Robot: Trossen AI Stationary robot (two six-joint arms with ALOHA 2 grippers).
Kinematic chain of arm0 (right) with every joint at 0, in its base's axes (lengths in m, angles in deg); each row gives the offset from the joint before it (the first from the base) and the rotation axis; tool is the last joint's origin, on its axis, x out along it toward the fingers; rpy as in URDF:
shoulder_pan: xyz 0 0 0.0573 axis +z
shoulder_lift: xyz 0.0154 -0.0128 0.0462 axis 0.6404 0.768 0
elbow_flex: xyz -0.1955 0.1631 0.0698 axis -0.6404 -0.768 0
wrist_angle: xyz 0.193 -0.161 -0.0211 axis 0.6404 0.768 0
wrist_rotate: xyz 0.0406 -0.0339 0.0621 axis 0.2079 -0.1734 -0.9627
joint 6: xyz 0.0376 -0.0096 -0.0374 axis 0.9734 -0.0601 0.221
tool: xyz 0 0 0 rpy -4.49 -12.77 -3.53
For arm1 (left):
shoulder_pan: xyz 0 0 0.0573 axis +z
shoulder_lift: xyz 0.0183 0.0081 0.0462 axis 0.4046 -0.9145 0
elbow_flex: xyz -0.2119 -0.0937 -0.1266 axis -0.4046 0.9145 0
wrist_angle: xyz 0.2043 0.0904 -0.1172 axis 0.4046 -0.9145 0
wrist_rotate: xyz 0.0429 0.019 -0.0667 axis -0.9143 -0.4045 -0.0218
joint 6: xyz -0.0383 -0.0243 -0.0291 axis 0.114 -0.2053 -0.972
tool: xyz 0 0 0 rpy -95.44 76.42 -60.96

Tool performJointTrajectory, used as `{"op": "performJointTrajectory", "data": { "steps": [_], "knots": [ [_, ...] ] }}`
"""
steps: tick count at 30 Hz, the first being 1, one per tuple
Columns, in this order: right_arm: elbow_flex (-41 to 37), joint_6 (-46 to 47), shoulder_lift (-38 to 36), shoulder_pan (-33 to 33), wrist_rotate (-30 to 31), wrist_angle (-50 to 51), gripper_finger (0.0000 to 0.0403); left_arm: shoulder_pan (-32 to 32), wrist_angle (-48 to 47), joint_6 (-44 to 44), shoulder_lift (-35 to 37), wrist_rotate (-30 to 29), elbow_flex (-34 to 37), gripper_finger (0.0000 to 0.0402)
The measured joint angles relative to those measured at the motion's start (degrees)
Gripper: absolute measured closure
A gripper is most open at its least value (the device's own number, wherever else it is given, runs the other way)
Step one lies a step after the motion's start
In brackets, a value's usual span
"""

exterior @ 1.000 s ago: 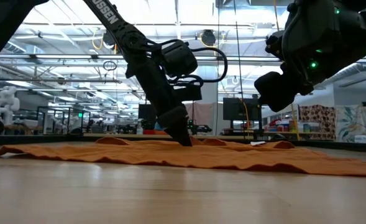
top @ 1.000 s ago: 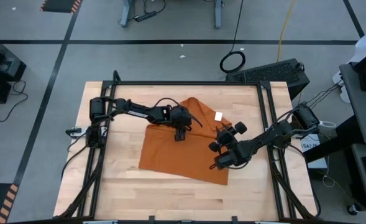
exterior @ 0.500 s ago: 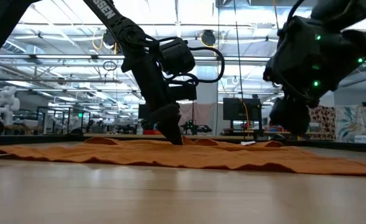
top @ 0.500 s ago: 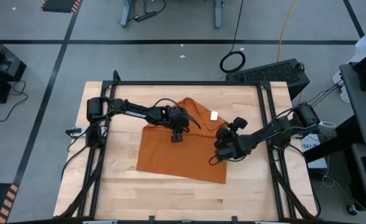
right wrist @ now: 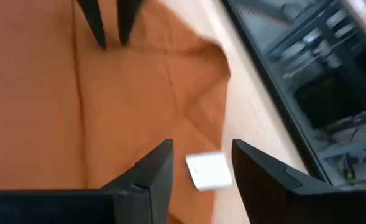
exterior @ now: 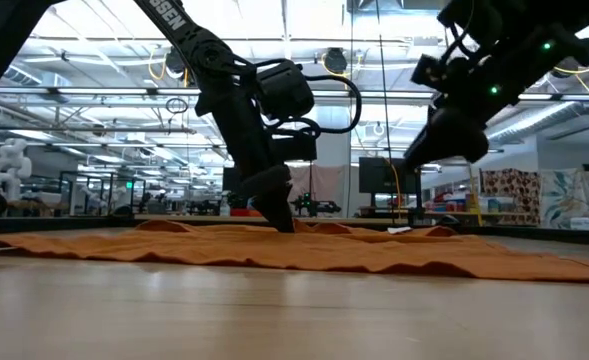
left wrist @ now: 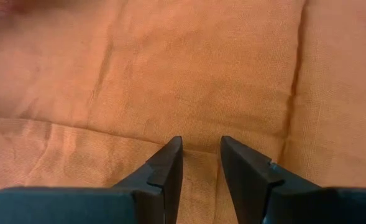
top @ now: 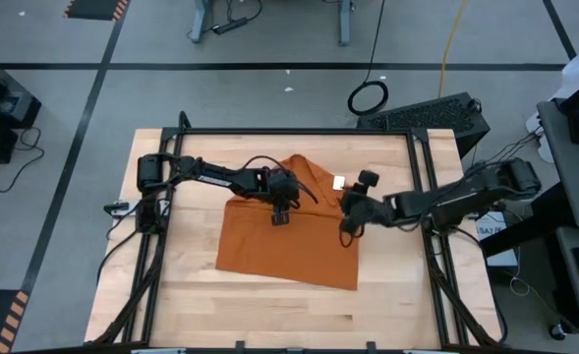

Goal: Roll towel into tight, uniform cylinder
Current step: Fold the brown towel

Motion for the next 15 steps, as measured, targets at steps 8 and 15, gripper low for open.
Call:
{"op": "performJointTrajectory", "data": {
  "steps": [8, 15],
  "knots": [
    [-4.9, 7.2, -1.0, -7.2, -18.6, -3.4, 0.0227, 0.0, 1.0, -1.4, 0.0, 0.0, 0.0, 0.0286],
    [-10.0, 9.3, 3.7, -5.8, -13.5, -18.0, 0.0225, 0.0, 1.6, -1.1, 0.0, 0.0, 0.0, 0.0286]
  ]
}}
